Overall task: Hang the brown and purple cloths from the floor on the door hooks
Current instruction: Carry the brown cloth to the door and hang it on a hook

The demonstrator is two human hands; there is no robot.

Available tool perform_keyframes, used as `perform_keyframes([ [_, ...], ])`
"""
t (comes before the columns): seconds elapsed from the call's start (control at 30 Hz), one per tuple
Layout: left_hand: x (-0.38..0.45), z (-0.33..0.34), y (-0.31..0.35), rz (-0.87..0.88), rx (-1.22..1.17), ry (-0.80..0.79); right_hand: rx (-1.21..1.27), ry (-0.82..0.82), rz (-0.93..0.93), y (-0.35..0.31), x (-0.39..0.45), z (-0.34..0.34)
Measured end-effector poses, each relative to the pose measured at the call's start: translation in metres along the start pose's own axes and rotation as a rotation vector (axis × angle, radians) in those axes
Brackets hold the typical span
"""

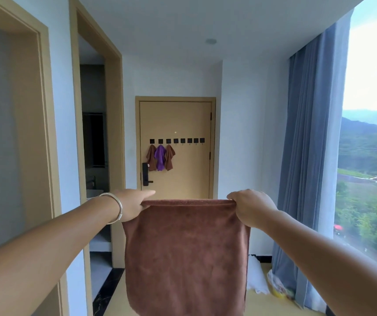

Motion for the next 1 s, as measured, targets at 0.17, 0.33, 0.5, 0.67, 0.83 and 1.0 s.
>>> perform_keyframes([
  [0.17, 0.036, 0.013, -0.012, 0.018, -0.028, 0.004, 0.008, 0.021, 0.003, 0.006, 0.029, 0.016],
  [0.33, 0.094, 0.026, -0.040, 0.043, -0.035, 0.028, -0.042, 0.027, -0.005, 0.004, 0.078, 0.044],
  [0.5, 0.156, 0.033, -0.078, 0.060, -0.019, 0.072, -0.049, 0.028, 0.009, -0.004, 0.146, 0.071],
  [0.67, 0.216, 0.043, -0.114, 0.053, -0.006, 0.115, -0.079, 0.068, 0.009, -0.011, 0.215, 0.102],
  [0.83, 0.271, 0.062, -0.136, 0.058, -0.019, 0.124, -0.098, 0.081, 0.017, -0.009, 0.260, 0.135],
  [1.0, 0.328, 0.080, -0.144, 0.052, -0.014, 0.139, -0.117, 0.049, 0.029, 0.006, 0.301, 0.158],
])
Point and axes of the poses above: each hand's wrist, its own x-axis towards the middle knuckle, its own z-axis out of the palm, y = z × x, the point moved 4 cm from there along x, towards the middle knuckle, and after that the axes turned 7 degrees about x, right-handed, at the moved point
